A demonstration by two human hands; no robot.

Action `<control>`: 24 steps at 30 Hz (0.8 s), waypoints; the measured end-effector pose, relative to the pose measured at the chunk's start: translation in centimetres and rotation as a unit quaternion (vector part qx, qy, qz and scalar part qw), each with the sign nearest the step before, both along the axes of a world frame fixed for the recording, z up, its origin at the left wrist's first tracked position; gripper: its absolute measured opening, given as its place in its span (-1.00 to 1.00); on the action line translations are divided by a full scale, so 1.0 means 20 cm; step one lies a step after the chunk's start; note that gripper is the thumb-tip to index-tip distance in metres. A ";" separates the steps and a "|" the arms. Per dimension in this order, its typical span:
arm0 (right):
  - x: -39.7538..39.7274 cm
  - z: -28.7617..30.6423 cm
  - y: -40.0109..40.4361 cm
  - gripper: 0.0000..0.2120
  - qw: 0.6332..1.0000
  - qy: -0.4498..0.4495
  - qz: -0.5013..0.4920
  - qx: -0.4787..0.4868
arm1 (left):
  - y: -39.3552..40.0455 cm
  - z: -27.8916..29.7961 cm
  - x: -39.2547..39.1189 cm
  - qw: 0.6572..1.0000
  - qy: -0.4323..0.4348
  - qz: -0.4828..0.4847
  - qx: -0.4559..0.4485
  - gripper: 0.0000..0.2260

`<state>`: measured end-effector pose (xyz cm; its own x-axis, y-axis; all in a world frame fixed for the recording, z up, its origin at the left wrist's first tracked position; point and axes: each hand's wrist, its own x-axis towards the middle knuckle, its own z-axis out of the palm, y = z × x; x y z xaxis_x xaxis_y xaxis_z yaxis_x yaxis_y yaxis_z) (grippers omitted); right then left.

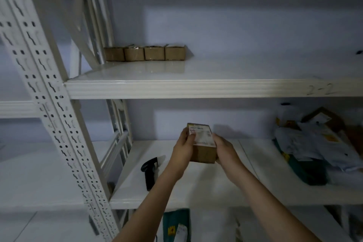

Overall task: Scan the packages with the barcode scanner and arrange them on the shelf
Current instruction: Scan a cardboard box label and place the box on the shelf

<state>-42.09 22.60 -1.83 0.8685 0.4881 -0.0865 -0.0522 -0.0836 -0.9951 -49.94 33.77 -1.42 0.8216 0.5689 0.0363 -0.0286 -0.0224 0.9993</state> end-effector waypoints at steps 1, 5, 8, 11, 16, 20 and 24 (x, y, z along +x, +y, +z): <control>-0.01 0.06 -0.07 -0.70 1.000 -0.013 0.012 0.016 | -0.07 0.05 -0.02 1.000 -0.018 0.006 0.008 -0.77; -0.11 0.25 -0.34 -0.75 0.994 -0.062 0.062 0.069 | -0.33 0.23 -0.10 0.997 -0.075 0.012 0.032 -0.69; -0.17 0.36 -0.50 -0.68 0.987 -0.090 0.081 0.106 | -0.50 0.36 -0.15 0.992 -0.116 0.017 0.049 -0.69; -0.20 0.51 -0.61 -0.55 0.976 -0.126 0.098 0.150 | -0.63 0.49 -0.19 0.980 -0.167 0.035 0.101 -0.74; -0.15 0.71 -0.68 -0.23 0.949 -0.226 0.172 0.138 | -0.65 0.72 -0.20 0.961 -0.218 0.022 0.171 -0.60; -0.05 0.87 -0.64 -0.15 0.922 -0.318 0.194 0.109 | -0.59 0.86 -0.15 0.946 -0.205 -0.011 0.252 -0.45; 0.13 0.97 -0.50 -0.25 0.926 -0.343 0.143 0.059 | -0.42 0.95 -0.03 0.936 -0.149 -0.006 0.318 -0.46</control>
